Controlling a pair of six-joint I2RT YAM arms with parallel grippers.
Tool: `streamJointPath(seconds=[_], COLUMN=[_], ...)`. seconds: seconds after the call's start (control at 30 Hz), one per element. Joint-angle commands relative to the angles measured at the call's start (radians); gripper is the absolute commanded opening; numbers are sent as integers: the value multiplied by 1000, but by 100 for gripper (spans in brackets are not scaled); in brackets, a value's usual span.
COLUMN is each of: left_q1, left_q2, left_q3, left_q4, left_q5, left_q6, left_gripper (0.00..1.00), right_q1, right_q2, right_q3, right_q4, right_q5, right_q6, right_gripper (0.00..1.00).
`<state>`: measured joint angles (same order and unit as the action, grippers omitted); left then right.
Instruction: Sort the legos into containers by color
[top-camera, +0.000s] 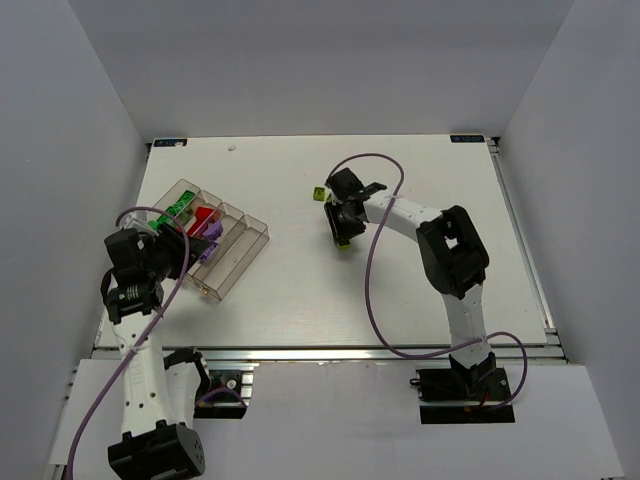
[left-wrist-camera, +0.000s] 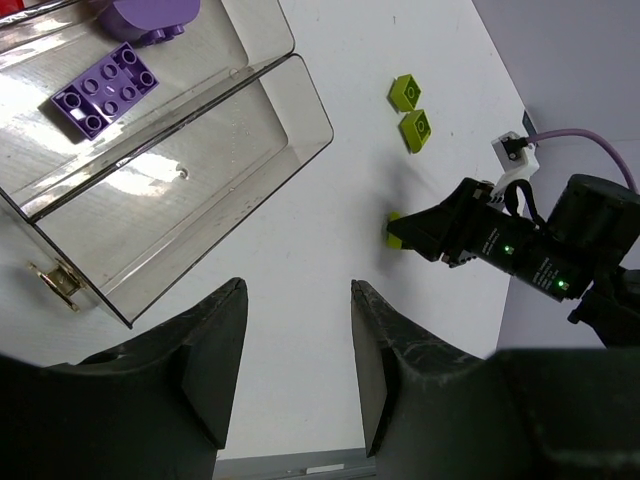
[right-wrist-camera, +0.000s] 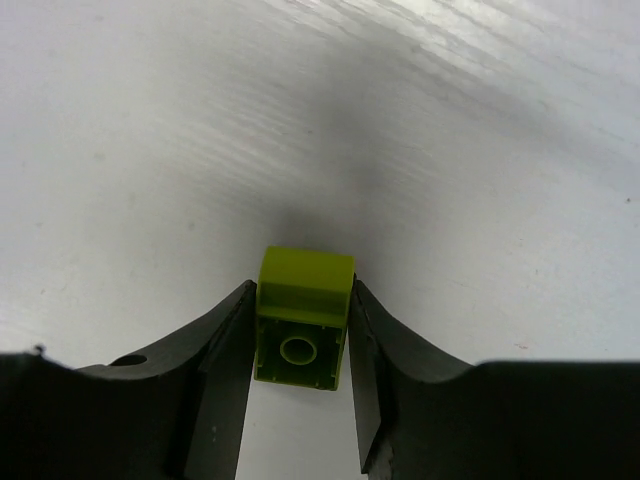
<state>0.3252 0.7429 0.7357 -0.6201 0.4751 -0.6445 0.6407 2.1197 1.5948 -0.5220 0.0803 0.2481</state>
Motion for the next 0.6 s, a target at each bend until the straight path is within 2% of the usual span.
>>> streamJointPath(seconds=[0.0,0.1,0.3,0.43,0.57], left_q1=[-2,-2,-2,-2,-2], left_q2=[-22,-30,-39,-54,-74], left_q3=[41,50,64,65,64], left_q4=[23,40,62,60,48], left_q5=[22,31,42,43,37], left_q6=[-7,-15,-23,-27,-32], left_gripper=[56,56,57,63,72], right_q1=[-3,2,48,103,163], right_q2=[-116,-145,-78,-6,40], right_q3=[-21,7,221,384,453], right_q4=[103,145,74,51,112], right_q5=[-74,-253,-660,-760,-744], right_q6=[-169,-243,-459,-498,-487], right_gripper=[3,0,0,0,1])
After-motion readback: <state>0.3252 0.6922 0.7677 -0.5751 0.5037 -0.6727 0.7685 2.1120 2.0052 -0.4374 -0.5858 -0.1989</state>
